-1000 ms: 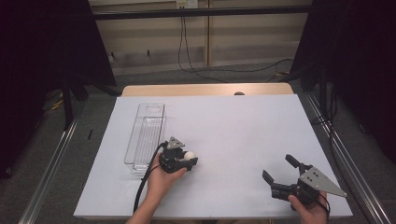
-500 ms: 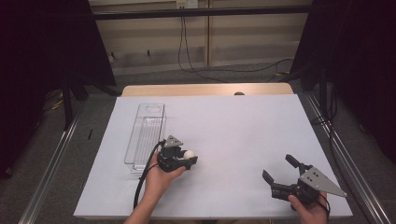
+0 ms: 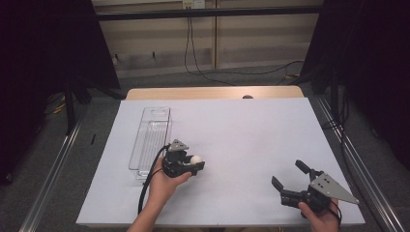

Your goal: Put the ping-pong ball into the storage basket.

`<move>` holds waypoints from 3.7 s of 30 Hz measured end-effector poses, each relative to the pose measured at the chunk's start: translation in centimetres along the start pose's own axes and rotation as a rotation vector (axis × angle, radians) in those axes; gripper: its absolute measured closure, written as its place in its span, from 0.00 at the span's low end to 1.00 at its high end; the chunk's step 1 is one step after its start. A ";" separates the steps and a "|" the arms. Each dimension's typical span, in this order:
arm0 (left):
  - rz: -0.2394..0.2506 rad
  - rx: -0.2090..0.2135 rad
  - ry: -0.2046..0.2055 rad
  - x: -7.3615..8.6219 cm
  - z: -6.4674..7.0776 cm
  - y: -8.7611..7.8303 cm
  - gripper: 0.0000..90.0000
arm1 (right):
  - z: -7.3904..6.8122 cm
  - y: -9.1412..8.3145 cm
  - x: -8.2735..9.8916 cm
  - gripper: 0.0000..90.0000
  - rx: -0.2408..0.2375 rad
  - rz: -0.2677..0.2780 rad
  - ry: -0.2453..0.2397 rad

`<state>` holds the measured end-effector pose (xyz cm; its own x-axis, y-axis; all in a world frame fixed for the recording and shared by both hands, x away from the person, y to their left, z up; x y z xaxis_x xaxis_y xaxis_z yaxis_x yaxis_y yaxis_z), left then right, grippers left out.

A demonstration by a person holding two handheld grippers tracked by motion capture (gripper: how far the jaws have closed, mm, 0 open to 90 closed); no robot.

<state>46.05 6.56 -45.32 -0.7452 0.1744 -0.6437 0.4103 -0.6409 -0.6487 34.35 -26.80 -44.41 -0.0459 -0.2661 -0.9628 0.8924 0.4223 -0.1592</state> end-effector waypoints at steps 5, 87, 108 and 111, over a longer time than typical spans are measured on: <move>-0.006 0.003 0.009 -0.2 0.1 -0.3 0.57 | 0.0 0.0 0.0 0.03 0.002 0.001 0.000; 0.020 0.045 -0.023 -2.0 -0.8 -3.5 0.57 | 0.0 0.1 0.1 0.03 -0.005 -0.010 0.009; 0.025 0.039 -0.016 -2.3 -1.0 -3.9 0.57 | 0.1 0.3 0.1 0.03 0.003 -0.011 0.009; 0.030 0.048 -0.025 -2.3 -1.0 -3.8 0.57 | 0.1 0.3 0.1 0.03 0.003 -0.008 0.005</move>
<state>46.72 9.37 -41.79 -0.7460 0.1358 -0.6520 0.4078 -0.6808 -0.6084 34.66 -26.82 -44.57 -0.0555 -0.2656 -0.9625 0.8932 0.4176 -0.1667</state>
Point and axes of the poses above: each handheld gripper's, and its own axes: y roughly forward along the jaws, x roughly out of its underside, z roughly to its right, the point moved 4 cm from there along y, roughly forward along the jaws, and after that the axes turned 15 degrees about -y, right-handed, at the moved point
